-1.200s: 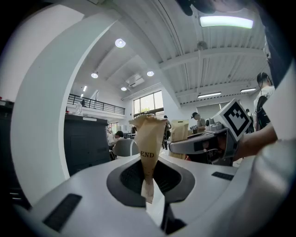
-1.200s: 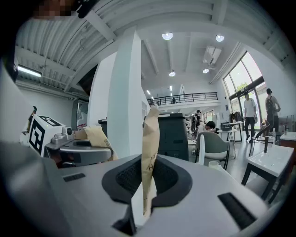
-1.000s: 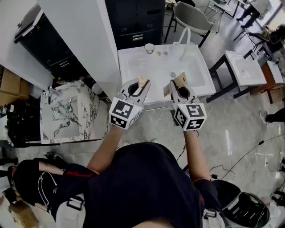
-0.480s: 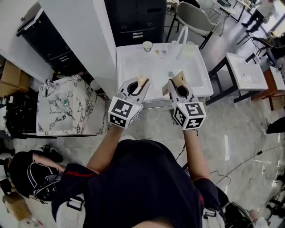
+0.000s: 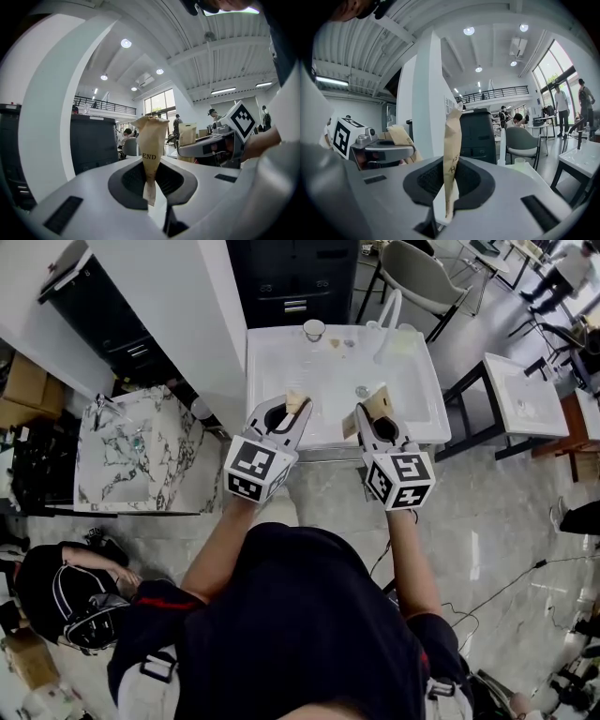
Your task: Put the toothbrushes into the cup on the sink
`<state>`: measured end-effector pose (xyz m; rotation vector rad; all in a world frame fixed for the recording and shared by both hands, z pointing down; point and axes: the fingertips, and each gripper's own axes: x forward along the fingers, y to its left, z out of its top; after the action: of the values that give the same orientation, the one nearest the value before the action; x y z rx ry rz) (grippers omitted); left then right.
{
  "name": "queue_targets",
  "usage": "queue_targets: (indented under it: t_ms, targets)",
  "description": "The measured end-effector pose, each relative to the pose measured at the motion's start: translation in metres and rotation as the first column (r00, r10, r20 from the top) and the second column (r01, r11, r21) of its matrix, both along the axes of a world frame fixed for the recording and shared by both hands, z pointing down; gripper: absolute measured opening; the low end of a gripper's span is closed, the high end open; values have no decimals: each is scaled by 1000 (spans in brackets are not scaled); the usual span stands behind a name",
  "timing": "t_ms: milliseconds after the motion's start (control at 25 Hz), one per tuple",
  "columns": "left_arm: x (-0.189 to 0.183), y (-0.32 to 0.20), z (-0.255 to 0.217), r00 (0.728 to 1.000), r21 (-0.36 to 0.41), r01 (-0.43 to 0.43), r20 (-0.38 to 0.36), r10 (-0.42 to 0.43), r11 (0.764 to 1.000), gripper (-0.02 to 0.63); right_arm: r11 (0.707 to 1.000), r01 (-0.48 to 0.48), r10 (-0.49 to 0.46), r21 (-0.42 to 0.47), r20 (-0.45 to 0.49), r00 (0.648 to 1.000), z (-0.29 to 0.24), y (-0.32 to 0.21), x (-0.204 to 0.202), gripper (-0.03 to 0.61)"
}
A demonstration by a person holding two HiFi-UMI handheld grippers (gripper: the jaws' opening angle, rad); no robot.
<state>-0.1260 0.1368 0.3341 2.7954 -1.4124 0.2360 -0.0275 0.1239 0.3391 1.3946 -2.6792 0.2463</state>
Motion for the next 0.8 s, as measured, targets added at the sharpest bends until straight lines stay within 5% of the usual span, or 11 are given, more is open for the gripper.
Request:
queue_targets:
  t_ms: [800]
  targets:
    - [-1,-81,7,1000,-24,-9,-16,9,1000,35,999,11,-11,-32,5,1000,10,-80,-12,60]
